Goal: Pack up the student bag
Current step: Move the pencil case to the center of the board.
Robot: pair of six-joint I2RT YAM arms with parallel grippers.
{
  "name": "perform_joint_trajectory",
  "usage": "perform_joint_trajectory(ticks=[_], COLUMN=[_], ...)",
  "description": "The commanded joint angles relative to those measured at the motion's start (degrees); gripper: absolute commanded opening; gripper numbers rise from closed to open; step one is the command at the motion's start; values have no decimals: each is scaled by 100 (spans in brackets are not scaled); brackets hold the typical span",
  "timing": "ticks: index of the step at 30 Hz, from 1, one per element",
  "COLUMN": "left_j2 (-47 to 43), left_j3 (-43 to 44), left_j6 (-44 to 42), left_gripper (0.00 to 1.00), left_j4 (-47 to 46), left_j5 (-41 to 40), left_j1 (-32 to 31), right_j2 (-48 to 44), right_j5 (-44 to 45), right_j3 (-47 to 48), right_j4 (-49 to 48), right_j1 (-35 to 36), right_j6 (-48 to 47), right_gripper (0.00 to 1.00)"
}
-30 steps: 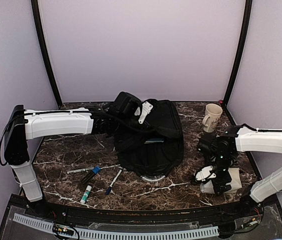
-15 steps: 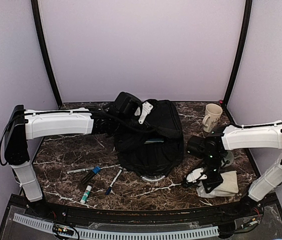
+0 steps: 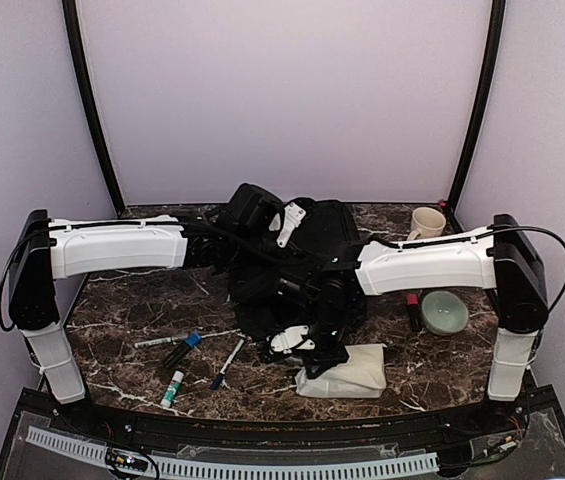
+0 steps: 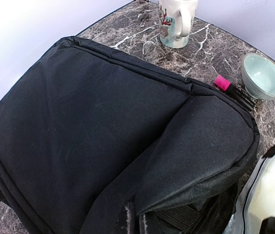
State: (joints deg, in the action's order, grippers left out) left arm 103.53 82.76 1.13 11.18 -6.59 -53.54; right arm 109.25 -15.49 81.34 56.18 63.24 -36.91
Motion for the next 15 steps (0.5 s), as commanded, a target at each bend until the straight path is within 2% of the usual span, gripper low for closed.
perform_joint_trajectory(ticks=[1,3,4,5,6,9,15], left_j2=[-60,-43,-43,-51,-52,-52,-7], left_j3=[56,88,99,102,99,92,102], left_j6=[-7,-16,-16,-16,-22,-25,59], left_gripper=[0,0,0,0,0,0,0], left_j4=[-5,46,57,56,54,47,67], left_j5=[-229,-211,-200,-202,-210,-255,-207], left_j1=[116,116,116,116,116,116,124], right_j2=[7,-167,-297,-448,-609,-1254,-2588], right_j5=[-375,-291,-207,-83,83,576,638], right_j3=[250,22,-91,-202,-271,-293,-625], right_j4=[-57,-153,-213,-254,-299,-430,-720], right_j1=[117,118,116,118,118,90,-315], right_j6=[194,198,200,180,194,200,262], right_gripper=[25,37,46,90,98,100,100])
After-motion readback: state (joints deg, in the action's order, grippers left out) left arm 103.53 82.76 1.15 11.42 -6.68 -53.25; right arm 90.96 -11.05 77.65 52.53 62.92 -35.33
